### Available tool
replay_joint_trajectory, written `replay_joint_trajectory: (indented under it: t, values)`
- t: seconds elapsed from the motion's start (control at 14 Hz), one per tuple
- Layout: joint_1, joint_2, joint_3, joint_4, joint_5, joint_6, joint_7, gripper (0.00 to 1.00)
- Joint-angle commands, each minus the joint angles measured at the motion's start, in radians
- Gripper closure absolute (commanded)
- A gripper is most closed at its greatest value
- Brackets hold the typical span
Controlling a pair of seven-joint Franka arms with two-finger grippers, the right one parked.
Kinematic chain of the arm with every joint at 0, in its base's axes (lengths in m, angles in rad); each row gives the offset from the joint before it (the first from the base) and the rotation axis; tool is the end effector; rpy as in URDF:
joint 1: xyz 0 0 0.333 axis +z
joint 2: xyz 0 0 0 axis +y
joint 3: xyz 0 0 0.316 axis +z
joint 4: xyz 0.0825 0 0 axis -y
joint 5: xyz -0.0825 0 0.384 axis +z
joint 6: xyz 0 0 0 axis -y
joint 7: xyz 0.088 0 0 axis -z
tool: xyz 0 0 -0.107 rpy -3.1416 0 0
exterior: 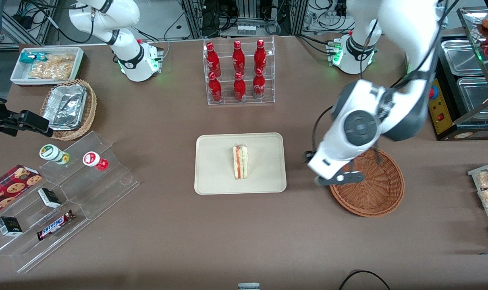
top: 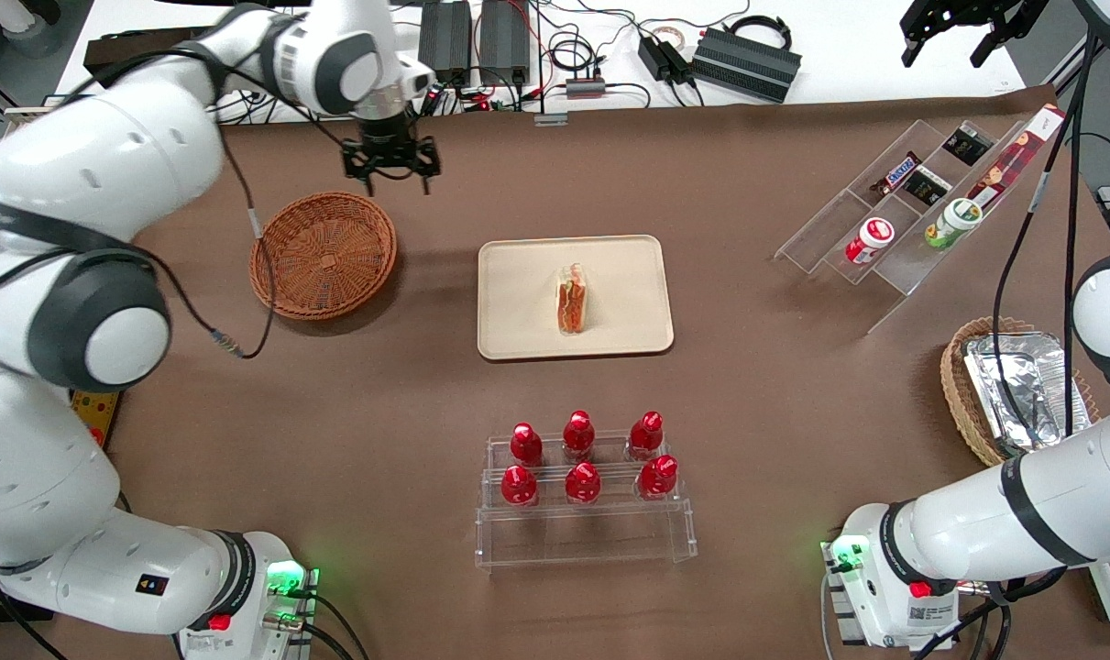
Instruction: Place sandwich from basket to tray
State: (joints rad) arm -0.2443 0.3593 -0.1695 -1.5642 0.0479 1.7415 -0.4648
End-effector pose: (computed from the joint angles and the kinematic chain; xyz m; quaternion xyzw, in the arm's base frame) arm 0.5962 -0.2436 0.4261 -0.9958 -0.0219 0.0828 0.0313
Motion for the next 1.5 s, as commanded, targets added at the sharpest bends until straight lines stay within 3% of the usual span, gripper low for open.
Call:
replay_joint_trajectory:
  t: [0.0, 0.43, 0.93, 1.43]
  values:
    - [0.092, -0.152, -0.007, -0.083, -0.017, -0.113, 0.128, 0.01]
    - [0.240, -0.295, -0.004, -0.066, -0.007, -0.256, 0.253, 0.00]
    - [0.244, -0.310, 0.013, 0.035, -0.003, -0.324, 0.245, 0.00]
    - [0.244, -0.316, 0.013, 0.042, -0.002, -0.355, 0.236, 0.00]
